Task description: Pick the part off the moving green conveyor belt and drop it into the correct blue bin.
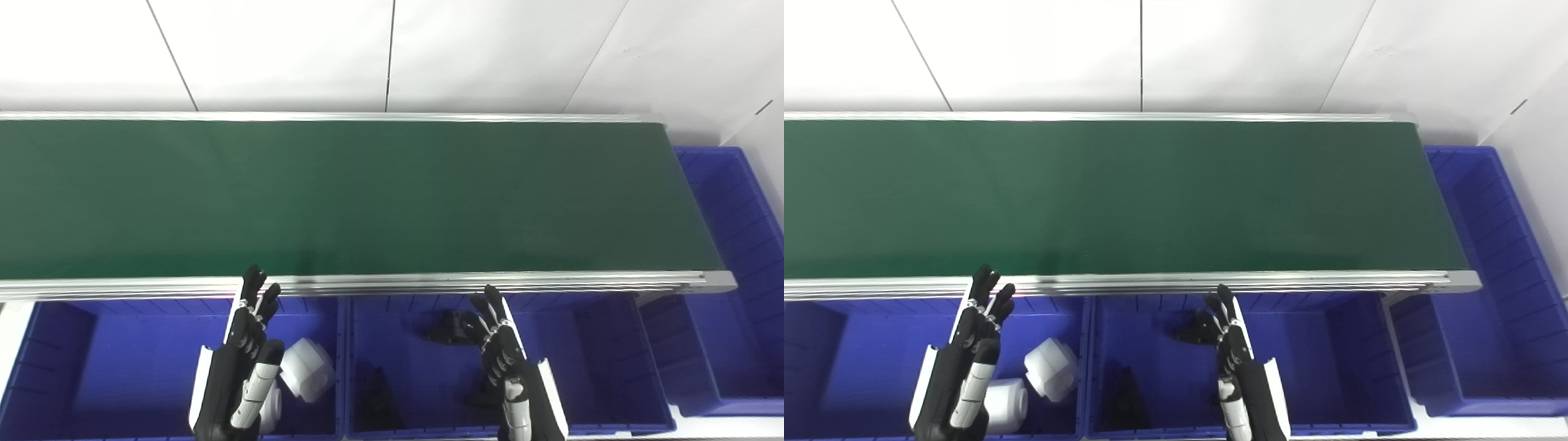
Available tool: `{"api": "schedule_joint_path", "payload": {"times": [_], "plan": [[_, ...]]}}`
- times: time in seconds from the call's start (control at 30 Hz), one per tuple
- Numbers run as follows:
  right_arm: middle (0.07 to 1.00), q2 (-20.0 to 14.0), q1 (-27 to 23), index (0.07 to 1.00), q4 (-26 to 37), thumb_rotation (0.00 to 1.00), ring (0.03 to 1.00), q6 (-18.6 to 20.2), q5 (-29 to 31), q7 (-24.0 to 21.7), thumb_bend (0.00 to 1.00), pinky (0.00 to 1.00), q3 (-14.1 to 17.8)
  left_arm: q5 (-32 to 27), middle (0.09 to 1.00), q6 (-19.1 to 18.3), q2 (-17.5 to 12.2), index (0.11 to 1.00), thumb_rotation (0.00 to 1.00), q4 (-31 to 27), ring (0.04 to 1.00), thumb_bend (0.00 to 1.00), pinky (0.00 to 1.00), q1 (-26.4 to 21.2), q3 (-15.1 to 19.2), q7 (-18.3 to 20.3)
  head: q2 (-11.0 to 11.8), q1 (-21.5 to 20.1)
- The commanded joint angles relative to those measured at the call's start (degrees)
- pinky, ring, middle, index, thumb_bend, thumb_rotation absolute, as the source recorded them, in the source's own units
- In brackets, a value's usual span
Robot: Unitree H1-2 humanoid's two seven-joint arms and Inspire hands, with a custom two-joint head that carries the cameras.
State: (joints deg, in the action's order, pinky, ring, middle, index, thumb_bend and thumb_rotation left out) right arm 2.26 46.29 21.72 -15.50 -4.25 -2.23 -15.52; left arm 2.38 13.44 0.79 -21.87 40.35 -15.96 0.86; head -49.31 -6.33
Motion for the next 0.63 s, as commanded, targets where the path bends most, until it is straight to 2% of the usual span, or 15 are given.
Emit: {"api": "schedule_joint_path", "payload": {"times": [0.0,0.23,0.27,0.37,0.5,0.6], "plan": [[0.962,-0.1,0.2,1.0,0.5,1.0,0.928,-3.2,0.4,0.3,0.86,0.93,-0.3,-0.1,0.998,1.5,0.4,1.0,0.79,-1.4,0.942,0.68,0.95,0.8,-0.2,-0.1,0.0,0.1],[0.972,-0.9,-0.1,1.0,0.0,1.0,0.933,-3.9,-0.8,0.7,0.87,0.93,-0.2,0.9,0.996,2.0,0.7,1.0,0.79,-1.4,0.935,0.62,0.94,1.0,-0.5,-0.1,0.1,2.0],[0.972,-1.1,-0.2,1.0,-0.1,1.0,0.935,-4.2,-0.7,0.8,0.87,0.93,0.0,1.2,0.997,2.3,0.8,1.0,0.79,-1.2,0.934,0.62,0.94,1.0,-0.6,-0.1,0.1,3.9],[0.977,-1.8,-0.2,1.0,-0.3,1.0,0.942,-4.7,-0.1,0.7,0.87,0.94,0.4,1.3,1.0,2.6,1.1,1.0,0.77,-1.0,0.937,0.58,0.94,1.3,-1.2,-0.2,0.1,6.0],[0.981,-2.2,-0.1,1.0,0.1,1.0,0.944,-4.2,0.7,0.7,0.87,0.94,0.4,1.4,0.991,2.7,1.6,1.0,0.73,-0.7,0.936,0.57,0.93,1.4,-1.4,-0.6,0.1,5.4],[0.976,-2.3,0.1,1.0,0.2,1.0,0.938,-4.1,0.7,0.7,0.86,0.94,0.3,1.1,0.985,2.1,1.9,1.0,0.74,-0.8,0.926,0.63,0.93,1.5,-1.4,-0.9,0.2,4.2]]}}
